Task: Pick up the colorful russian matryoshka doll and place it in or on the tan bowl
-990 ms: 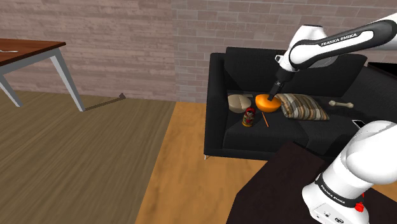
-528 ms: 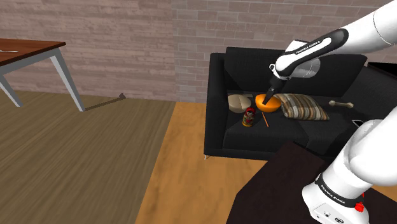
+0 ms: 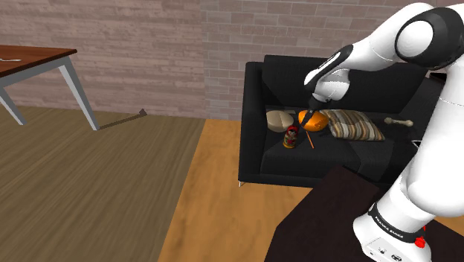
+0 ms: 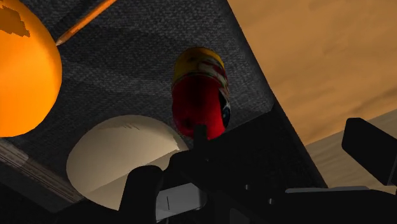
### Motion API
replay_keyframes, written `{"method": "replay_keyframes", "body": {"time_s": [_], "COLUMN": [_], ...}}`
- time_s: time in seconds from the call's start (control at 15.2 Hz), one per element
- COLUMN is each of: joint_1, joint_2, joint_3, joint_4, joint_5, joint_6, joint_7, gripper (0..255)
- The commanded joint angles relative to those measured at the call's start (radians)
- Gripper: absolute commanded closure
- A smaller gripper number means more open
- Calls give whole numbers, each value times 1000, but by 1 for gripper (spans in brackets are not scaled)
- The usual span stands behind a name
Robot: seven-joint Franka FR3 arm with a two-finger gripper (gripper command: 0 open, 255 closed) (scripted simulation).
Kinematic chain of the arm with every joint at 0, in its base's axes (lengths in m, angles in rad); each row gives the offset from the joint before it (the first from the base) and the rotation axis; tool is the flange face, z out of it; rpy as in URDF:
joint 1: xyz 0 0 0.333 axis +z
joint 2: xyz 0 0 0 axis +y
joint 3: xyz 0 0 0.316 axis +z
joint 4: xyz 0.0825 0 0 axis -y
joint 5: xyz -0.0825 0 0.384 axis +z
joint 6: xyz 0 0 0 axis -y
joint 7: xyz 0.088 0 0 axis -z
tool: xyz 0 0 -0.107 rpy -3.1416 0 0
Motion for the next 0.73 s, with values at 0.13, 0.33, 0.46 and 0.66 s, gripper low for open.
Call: {"method": "replay_keyframes", "body": {"time_s": [0.13,0.33,0.46,0.66], "joint_1": [-100,-159,-167,-180], "joint_2": [171,266,291,329], "joint_3": [79,125,141,163], "joint_4": [129,217,228,246], "joint_5": [178,240,261,290], "joint_6": [-4,-13,-1,16], "joint_7": [-174,-239,-252,-271], "gripper": [0,0,0,0]}}
